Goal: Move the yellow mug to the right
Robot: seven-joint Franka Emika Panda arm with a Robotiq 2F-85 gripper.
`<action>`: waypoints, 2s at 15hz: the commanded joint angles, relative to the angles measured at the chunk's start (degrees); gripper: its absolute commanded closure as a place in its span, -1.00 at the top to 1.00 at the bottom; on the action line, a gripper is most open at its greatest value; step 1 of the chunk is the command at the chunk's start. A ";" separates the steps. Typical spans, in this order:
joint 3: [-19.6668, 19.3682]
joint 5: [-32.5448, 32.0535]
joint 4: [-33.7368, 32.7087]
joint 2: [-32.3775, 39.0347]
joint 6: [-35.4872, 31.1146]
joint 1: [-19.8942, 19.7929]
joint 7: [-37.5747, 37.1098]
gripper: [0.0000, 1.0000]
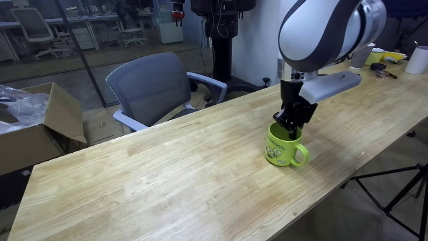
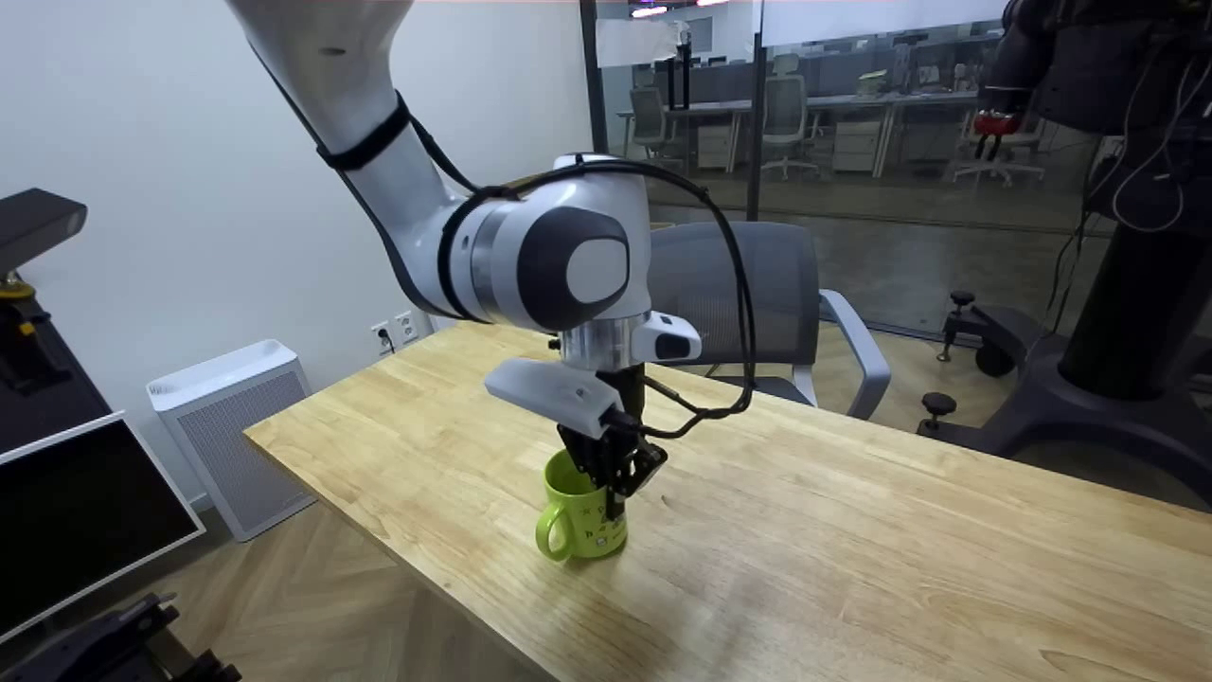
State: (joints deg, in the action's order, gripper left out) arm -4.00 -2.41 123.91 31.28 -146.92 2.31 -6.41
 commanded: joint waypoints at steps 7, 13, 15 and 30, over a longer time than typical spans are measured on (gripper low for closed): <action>1.09 0.72 -2.77 -4.65 6.42 -2.08 3.83 -0.95; -0.24 3.07 -3.25 -4.89 8.48 -8.89 9.24 -0.95; -0.89 4.09 -3.68 -4.90 8.79 -11.47 10.81 -0.95; -8.94 6.37 -14.01 4.16 10.75 -20.56 7.64 -0.95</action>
State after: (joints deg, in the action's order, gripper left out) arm -11.58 4.64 113.63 33.10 -137.59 -18.61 5.22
